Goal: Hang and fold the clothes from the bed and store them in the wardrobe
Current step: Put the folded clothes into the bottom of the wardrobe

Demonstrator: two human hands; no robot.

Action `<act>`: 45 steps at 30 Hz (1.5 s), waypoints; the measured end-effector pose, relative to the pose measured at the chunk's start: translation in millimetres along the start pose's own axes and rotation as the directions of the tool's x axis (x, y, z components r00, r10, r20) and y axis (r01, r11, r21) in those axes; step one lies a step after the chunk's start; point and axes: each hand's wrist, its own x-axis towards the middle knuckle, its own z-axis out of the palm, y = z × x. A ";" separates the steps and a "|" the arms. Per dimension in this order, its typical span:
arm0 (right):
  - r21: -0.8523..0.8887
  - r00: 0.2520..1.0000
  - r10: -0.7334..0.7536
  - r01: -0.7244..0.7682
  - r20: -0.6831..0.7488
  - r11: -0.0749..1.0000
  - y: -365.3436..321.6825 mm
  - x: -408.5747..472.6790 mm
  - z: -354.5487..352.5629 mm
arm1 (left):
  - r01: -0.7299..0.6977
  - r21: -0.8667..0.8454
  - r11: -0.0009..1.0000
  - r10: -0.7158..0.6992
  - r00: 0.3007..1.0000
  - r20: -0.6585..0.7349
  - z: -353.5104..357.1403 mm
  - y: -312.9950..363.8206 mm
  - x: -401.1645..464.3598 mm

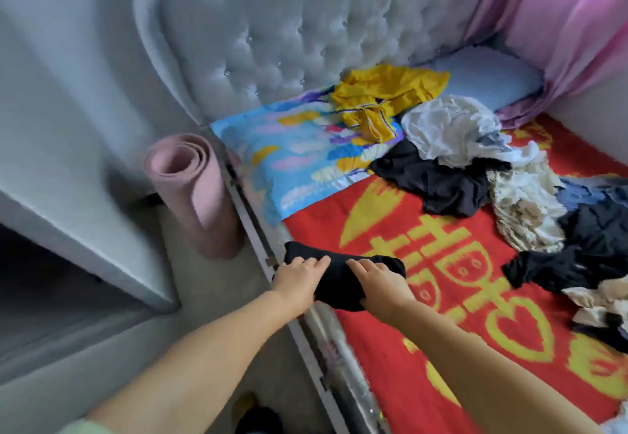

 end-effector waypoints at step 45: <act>-0.211 0.661 -0.697 0.750 0.278 0.627 -874.2 374.1 247.1 | 0.688 -0.180 0.703 -0.678 0.725 0.124 372.9 -787.2 -344.8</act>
